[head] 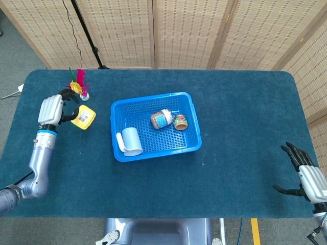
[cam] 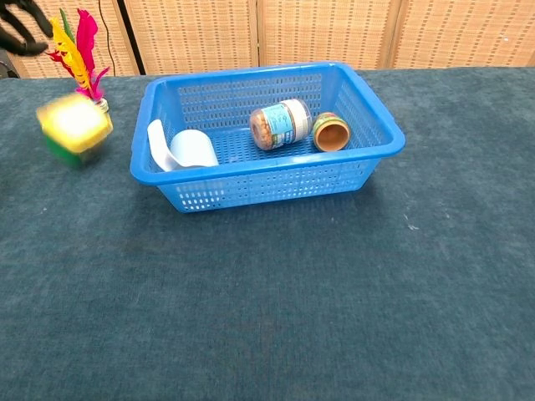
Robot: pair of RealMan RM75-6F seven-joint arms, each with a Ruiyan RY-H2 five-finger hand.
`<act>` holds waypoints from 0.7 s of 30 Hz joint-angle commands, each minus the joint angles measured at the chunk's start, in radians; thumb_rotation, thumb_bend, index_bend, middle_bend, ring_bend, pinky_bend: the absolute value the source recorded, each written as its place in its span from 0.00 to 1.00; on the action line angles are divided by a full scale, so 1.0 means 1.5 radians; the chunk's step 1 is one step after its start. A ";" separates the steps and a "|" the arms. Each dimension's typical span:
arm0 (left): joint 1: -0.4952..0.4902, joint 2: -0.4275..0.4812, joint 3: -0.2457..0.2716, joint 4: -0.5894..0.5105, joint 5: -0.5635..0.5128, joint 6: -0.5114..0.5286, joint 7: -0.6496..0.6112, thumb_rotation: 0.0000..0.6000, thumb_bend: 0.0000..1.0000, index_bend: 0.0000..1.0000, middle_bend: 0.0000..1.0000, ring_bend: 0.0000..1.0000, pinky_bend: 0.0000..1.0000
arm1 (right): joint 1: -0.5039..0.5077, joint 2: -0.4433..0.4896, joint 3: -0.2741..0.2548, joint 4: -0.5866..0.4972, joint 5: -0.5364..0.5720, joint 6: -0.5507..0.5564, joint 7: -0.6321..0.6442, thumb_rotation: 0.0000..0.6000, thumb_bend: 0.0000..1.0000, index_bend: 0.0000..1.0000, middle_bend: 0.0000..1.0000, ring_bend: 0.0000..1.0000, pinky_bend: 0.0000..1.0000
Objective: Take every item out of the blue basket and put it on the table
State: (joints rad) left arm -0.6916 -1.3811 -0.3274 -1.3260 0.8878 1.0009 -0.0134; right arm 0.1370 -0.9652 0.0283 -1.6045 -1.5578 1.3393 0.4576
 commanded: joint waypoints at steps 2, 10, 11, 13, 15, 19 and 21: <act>-0.004 -0.066 0.017 0.106 0.012 -0.060 -0.058 1.00 0.29 0.21 0.09 0.14 0.42 | 0.003 -0.001 -0.001 0.000 0.003 -0.006 -0.002 1.00 0.00 0.00 0.00 0.00 0.00; 0.009 -0.027 0.010 0.077 0.123 -0.084 -0.199 1.00 0.19 0.00 0.00 0.00 0.17 | 0.006 -0.002 -0.001 0.001 0.009 -0.009 -0.002 1.00 0.00 0.00 0.00 0.00 0.00; 0.015 -0.015 0.011 0.064 0.149 -0.070 -0.218 1.00 0.19 0.00 0.00 0.00 0.17 | 0.006 -0.002 -0.001 0.002 0.010 -0.009 -0.001 1.00 0.00 0.00 0.00 0.00 0.00; 0.021 0.002 0.014 0.045 0.182 -0.054 -0.236 1.00 0.19 0.00 0.00 0.00 0.17 | 0.006 -0.001 -0.001 0.002 0.010 -0.009 0.002 1.00 0.00 0.00 0.00 0.00 0.00; 0.028 0.028 0.023 0.008 0.228 -0.037 -0.255 1.00 0.19 0.00 0.00 0.00 0.17 | 0.006 0.000 -0.002 0.002 0.008 -0.007 0.005 1.00 0.00 0.00 0.00 0.00 0.00; 0.029 0.065 0.046 -0.051 0.294 -0.029 -0.263 1.00 0.19 0.00 0.00 0.00 0.17 | 0.005 0.003 -0.003 0.001 0.004 0.000 0.011 1.00 0.00 0.00 0.00 0.00 0.00; 0.025 0.079 0.060 -0.082 0.321 -0.032 -0.256 1.00 0.19 0.00 0.00 0.00 0.17 | 0.003 0.004 -0.003 0.001 0.004 0.004 0.015 1.00 0.00 0.00 0.00 0.00 0.00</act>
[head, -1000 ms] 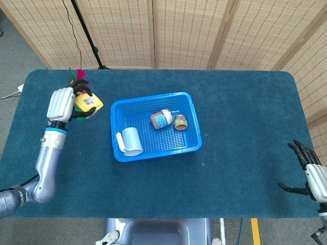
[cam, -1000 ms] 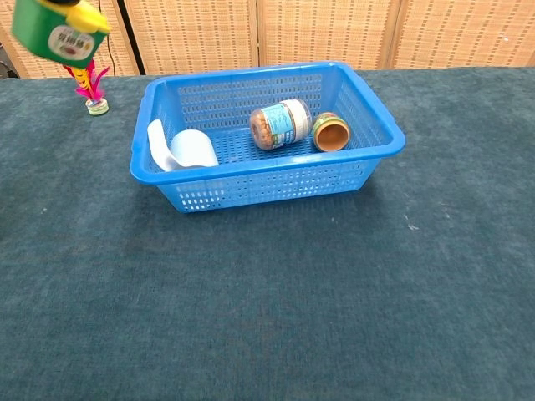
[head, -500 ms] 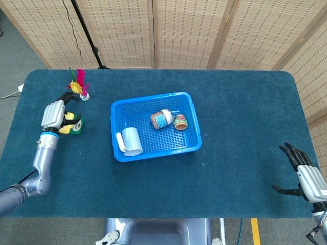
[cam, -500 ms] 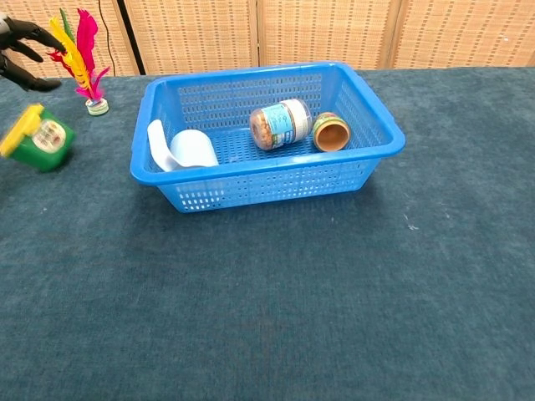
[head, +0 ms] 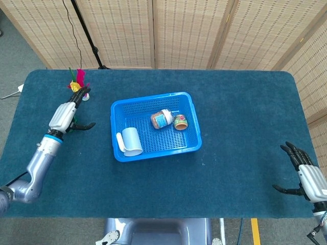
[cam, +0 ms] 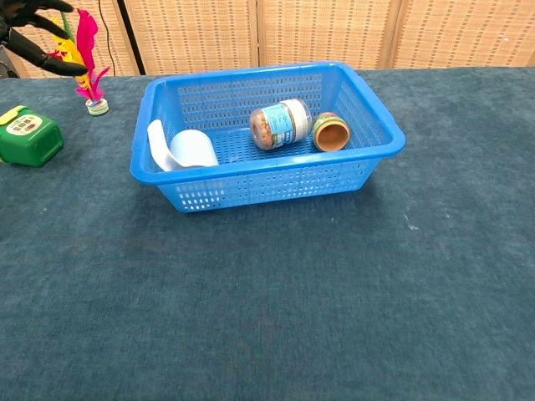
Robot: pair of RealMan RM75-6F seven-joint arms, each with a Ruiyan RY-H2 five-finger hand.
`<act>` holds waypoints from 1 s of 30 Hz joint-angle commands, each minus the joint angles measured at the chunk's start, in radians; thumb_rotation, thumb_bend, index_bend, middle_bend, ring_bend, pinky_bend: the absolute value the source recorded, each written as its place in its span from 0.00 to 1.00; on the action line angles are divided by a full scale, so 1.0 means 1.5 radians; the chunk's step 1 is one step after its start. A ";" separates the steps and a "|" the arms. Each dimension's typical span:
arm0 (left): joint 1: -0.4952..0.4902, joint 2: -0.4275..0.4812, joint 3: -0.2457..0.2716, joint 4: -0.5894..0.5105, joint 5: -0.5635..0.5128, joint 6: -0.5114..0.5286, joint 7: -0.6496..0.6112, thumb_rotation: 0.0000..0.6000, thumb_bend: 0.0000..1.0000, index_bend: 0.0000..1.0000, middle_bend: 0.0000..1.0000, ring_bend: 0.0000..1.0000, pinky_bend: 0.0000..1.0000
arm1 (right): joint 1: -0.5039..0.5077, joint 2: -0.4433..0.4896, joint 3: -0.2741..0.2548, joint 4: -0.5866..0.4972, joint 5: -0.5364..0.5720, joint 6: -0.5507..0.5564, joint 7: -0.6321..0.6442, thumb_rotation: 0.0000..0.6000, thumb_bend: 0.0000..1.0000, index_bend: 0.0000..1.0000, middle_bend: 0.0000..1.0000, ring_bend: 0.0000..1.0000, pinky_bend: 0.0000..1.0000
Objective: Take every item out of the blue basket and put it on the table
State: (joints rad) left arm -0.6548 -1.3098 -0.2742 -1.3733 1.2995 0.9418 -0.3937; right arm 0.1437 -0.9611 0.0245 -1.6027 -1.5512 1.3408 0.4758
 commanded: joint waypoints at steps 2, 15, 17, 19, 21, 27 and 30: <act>-0.003 0.041 0.036 -0.076 0.065 0.004 0.012 1.00 0.19 0.00 0.00 0.00 0.17 | -0.002 0.003 0.000 0.000 0.000 0.006 0.007 1.00 0.00 0.00 0.00 0.00 0.00; -0.036 0.043 0.081 -0.162 0.027 -0.056 0.252 1.00 0.19 0.00 0.00 0.00 0.16 | -0.005 0.011 0.000 0.003 -0.001 0.015 0.029 1.00 0.00 0.00 0.00 0.00 0.00; -0.038 0.039 0.088 -0.155 0.013 -0.058 0.294 1.00 0.19 0.00 0.00 0.00 0.14 | -0.005 0.011 0.000 0.004 0.002 0.014 0.031 1.00 0.00 0.00 0.00 0.00 0.00; -0.042 0.031 0.094 -0.148 -0.001 -0.059 0.342 1.00 0.19 0.00 0.00 0.00 0.10 | -0.004 0.011 0.000 0.004 0.003 0.013 0.032 1.00 0.00 0.00 0.00 0.00 0.00; -0.046 0.020 0.099 -0.143 -0.010 -0.057 0.380 1.00 0.19 0.00 0.00 0.00 0.06 | -0.004 0.011 0.000 0.004 0.003 0.013 0.031 1.00 0.00 0.00 0.00 0.00 0.00; -0.061 -0.012 0.090 -0.135 -0.019 -0.044 0.421 1.00 0.19 0.00 0.00 0.00 0.02 | -0.004 0.010 -0.001 0.000 0.002 0.013 0.023 1.00 0.00 0.00 0.00 0.00 0.00; -0.071 -0.020 0.085 -0.136 -0.028 -0.045 0.441 1.00 0.19 0.00 0.00 0.00 0.01 | -0.004 0.010 -0.001 -0.001 0.004 0.013 0.022 1.00 0.00 0.00 0.00 0.00 0.00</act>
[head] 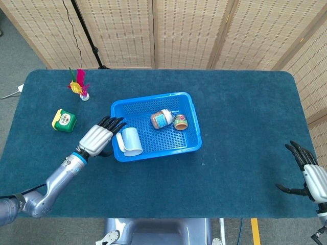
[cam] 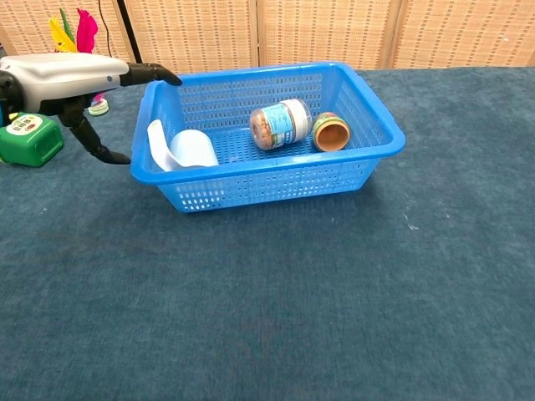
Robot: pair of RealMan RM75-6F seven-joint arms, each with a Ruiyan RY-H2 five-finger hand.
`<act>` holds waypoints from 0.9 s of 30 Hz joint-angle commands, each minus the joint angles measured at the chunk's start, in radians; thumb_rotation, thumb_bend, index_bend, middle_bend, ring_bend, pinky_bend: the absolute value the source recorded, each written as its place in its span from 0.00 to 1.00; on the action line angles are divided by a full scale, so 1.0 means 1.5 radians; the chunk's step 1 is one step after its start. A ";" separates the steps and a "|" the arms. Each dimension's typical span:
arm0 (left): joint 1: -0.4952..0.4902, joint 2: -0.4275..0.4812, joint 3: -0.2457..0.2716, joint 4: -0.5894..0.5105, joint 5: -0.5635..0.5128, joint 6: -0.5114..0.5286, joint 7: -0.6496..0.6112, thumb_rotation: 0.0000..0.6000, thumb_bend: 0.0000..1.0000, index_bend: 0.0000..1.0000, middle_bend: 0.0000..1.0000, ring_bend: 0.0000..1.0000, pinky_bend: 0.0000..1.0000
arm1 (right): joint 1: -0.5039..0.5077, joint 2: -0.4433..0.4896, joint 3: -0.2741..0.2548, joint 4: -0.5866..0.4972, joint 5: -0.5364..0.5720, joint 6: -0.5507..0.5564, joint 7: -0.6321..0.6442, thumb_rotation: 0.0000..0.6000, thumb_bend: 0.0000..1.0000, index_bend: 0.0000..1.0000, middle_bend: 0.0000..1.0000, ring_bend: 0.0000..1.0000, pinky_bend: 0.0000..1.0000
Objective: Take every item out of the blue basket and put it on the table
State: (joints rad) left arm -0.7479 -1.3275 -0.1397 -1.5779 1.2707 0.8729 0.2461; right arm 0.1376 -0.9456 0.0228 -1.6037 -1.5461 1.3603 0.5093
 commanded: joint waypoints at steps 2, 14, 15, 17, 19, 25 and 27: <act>-0.012 -0.009 -0.007 -0.006 -0.011 0.001 0.017 1.00 0.19 0.00 0.00 0.00 0.01 | 0.000 0.000 0.000 0.001 0.002 -0.001 0.000 1.00 0.00 0.00 0.00 0.00 0.00; -0.028 0.008 -0.009 -0.040 -0.031 0.008 0.071 1.00 0.19 0.00 0.00 0.00 0.02 | 0.002 0.001 0.001 0.004 0.005 -0.004 0.005 1.00 0.00 0.00 0.00 0.00 0.00; -0.029 0.007 -0.009 -0.039 -0.033 0.009 0.077 1.00 0.19 0.00 0.00 0.00 0.01 | 0.002 0.001 0.001 0.004 0.006 -0.004 0.005 1.00 0.00 0.00 0.00 0.00 0.00; -0.031 0.004 -0.008 -0.038 -0.041 0.008 0.083 1.00 0.19 0.00 0.00 0.00 0.01 | 0.002 0.001 0.001 0.004 0.006 -0.005 0.006 1.00 0.00 0.00 0.00 0.00 0.00; -0.036 0.000 -0.008 -0.036 -0.049 0.004 0.089 1.00 0.19 0.00 0.00 0.00 0.01 | 0.002 0.001 0.001 0.004 0.006 -0.005 0.007 1.00 0.00 0.00 0.00 0.00 0.00; -0.049 -0.021 -0.010 -0.027 -0.069 -0.001 0.105 1.00 0.19 0.00 0.00 0.00 0.01 | 0.001 0.003 0.001 0.004 0.005 -0.001 0.009 1.00 0.00 0.00 0.00 0.00 0.00; -0.055 -0.025 -0.013 -0.027 -0.077 -0.004 0.109 1.00 0.19 0.00 0.00 0.00 0.01 | 0.001 0.003 0.001 0.004 0.005 -0.002 0.009 1.00 0.00 0.00 0.00 0.00 0.00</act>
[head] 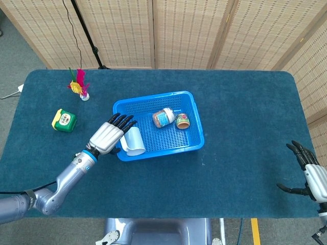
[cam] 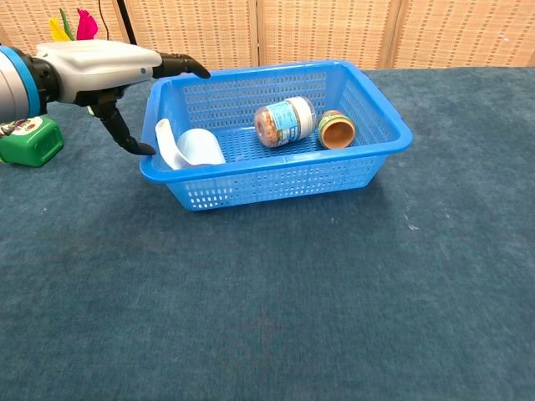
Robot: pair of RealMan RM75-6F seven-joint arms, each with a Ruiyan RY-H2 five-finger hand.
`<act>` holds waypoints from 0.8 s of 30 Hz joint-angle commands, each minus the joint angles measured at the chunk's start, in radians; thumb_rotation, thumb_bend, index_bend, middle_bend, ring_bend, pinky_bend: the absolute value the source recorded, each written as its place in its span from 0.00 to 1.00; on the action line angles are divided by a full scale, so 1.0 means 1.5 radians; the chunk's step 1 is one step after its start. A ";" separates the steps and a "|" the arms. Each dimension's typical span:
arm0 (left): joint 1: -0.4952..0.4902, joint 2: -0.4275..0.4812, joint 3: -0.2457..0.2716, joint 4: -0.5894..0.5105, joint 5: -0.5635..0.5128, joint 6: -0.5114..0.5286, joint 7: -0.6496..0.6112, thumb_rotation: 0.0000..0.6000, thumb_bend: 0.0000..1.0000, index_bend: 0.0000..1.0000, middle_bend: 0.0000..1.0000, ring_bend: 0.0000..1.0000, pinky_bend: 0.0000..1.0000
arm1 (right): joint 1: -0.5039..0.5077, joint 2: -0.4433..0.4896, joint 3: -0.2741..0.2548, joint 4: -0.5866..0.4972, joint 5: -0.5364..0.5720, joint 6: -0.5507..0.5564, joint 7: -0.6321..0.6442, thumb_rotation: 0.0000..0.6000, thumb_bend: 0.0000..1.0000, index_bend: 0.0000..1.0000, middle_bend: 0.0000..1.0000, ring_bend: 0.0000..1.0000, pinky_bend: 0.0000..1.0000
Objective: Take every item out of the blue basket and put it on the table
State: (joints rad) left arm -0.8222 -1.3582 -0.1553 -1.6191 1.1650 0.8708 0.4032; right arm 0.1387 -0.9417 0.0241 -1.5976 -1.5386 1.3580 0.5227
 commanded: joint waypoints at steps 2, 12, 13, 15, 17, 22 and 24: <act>-0.012 -0.008 -0.005 -0.001 -0.012 -0.002 0.013 1.00 0.19 0.00 0.00 0.00 0.01 | 0.000 0.000 0.000 0.000 0.001 0.000 0.000 1.00 0.00 0.00 0.00 0.00 0.00; -0.037 -0.023 0.003 0.006 -0.066 -0.012 0.074 1.00 0.19 0.00 0.00 0.00 0.01 | 0.000 0.001 -0.001 0.000 0.000 -0.001 0.002 1.00 0.00 0.00 0.00 0.00 0.00; -0.040 -0.027 0.003 0.010 -0.073 -0.013 0.079 1.00 0.19 0.00 0.00 0.00 0.01 | 0.000 0.001 -0.001 0.000 0.000 -0.002 0.002 1.00 0.00 0.00 0.00 0.00 0.00; -0.046 -0.033 0.003 0.018 -0.087 -0.013 0.088 1.00 0.19 0.00 0.00 0.00 0.01 | 0.001 0.001 -0.001 0.000 0.000 -0.002 0.002 1.00 0.00 0.00 0.00 0.00 0.00; -0.050 -0.039 0.002 0.024 -0.097 -0.013 0.093 1.00 0.19 0.00 0.00 0.00 0.01 | 0.001 0.002 -0.001 0.000 0.001 -0.003 0.003 1.00 0.00 0.00 0.00 0.00 0.00; -0.064 -0.053 -0.002 0.042 -0.121 -0.012 0.107 1.00 0.19 0.00 0.00 0.00 0.01 | 0.001 0.001 0.000 0.001 0.003 -0.004 0.002 1.00 0.00 0.00 0.00 0.00 0.00; -0.070 -0.058 -0.004 0.049 -0.126 -0.013 0.114 1.00 0.19 0.00 0.00 0.00 0.01 | 0.002 0.001 -0.001 0.001 0.003 -0.006 0.002 1.00 0.00 0.00 0.00 0.00 0.00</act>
State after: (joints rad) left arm -0.9217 -1.4402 -0.1592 -1.5523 0.9804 0.8520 0.5676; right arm 0.1413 -0.9406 0.0234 -1.5963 -1.5344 1.3496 0.5259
